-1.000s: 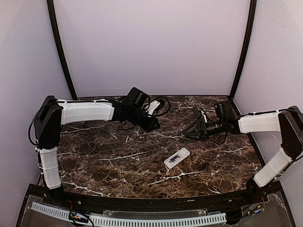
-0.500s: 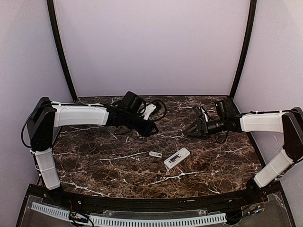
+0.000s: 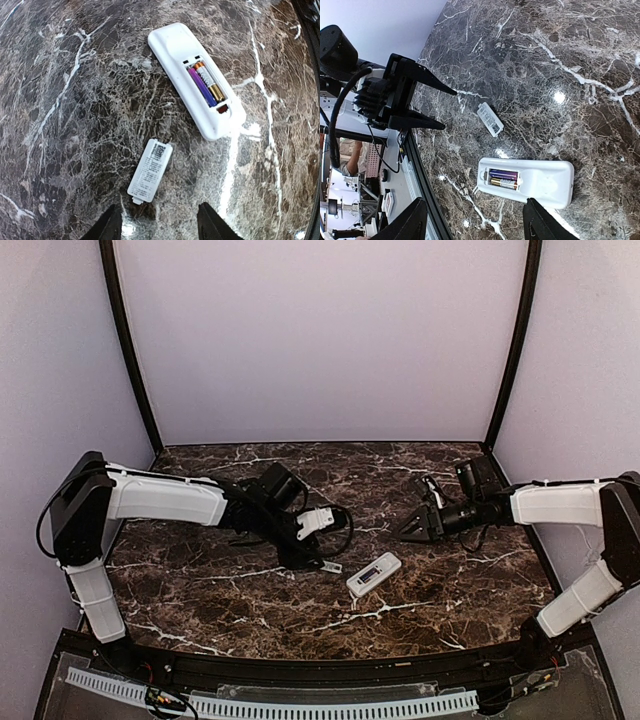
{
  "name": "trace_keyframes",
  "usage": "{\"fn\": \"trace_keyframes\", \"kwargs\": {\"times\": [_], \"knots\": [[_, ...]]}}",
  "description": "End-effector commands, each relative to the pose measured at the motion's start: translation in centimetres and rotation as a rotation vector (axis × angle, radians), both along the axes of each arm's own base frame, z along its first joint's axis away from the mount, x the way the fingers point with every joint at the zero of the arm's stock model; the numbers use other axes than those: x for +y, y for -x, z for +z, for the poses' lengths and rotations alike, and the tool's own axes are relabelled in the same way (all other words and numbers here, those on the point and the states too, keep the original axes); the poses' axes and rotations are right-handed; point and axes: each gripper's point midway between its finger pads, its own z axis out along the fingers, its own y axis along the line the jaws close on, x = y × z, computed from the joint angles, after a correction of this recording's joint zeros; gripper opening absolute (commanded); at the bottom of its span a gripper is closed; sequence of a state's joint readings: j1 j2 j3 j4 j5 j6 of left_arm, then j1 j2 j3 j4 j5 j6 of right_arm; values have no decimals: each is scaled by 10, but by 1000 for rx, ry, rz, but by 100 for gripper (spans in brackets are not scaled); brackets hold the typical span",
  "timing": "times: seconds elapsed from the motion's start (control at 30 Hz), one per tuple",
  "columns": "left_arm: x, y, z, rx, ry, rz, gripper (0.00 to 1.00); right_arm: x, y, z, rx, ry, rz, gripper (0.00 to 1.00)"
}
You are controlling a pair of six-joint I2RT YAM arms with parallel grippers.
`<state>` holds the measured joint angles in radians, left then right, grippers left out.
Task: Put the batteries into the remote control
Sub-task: Pick up the battery cover from the center of the board.
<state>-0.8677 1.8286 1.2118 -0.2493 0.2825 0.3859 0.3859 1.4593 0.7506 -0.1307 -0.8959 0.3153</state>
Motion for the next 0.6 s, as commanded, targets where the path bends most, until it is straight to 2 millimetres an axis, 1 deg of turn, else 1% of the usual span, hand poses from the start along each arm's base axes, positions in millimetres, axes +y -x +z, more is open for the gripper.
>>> {"fn": "trace_keyframes", "kwargs": {"times": [0.0,0.1,0.13,0.17,0.2,0.4,0.57], "knots": [[6,11,-8,-49,-35,-189,52,-6,1,-11,3,28,-12,65],[2,11,-13,-60,-29,-247,51,-7,-1,-20,29,41,-19,65],[-1,11,-11,-56,-11,-260,51,-7,-2,-22,36,45,-22,64],[-2,10,-15,-46,-9,-273,51,-7,-3,-24,43,49,-26,64],[-6,10,-12,-40,9,-286,51,-8,-4,-26,48,52,-31,64],[-15,7,-30,-7,3,-335,48,-9,-10,-38,92,68,-45,64],[-16,-2,-42,-23,-28,-336,49,-8,-14,-51,115,77,-46,64]]}}
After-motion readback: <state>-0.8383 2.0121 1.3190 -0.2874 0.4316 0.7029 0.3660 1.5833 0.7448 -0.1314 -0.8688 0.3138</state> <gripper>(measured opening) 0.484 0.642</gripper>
